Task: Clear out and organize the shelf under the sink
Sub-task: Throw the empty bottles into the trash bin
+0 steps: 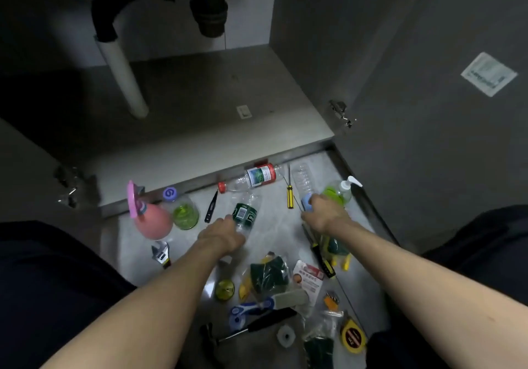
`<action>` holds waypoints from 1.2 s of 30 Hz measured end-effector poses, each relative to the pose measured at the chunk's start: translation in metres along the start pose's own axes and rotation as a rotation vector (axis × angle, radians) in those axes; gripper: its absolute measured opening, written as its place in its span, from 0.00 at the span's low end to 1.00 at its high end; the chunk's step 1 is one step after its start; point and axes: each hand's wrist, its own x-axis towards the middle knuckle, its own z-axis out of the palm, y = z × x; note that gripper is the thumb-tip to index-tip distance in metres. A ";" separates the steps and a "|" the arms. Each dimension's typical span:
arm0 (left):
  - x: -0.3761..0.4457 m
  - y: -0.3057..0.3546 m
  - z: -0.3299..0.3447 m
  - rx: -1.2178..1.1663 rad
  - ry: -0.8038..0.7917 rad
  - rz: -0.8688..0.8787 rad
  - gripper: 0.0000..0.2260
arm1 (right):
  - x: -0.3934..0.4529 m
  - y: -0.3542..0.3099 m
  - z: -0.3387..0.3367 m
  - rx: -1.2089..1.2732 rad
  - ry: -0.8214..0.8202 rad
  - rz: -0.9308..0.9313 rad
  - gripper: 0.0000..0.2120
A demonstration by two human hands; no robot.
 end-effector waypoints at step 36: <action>0.009 0.000 0.025 -0.332 0.321 0.007 0.28 | 0.064 -0.016 -0.001 0.572 0.390 -0.075 0.46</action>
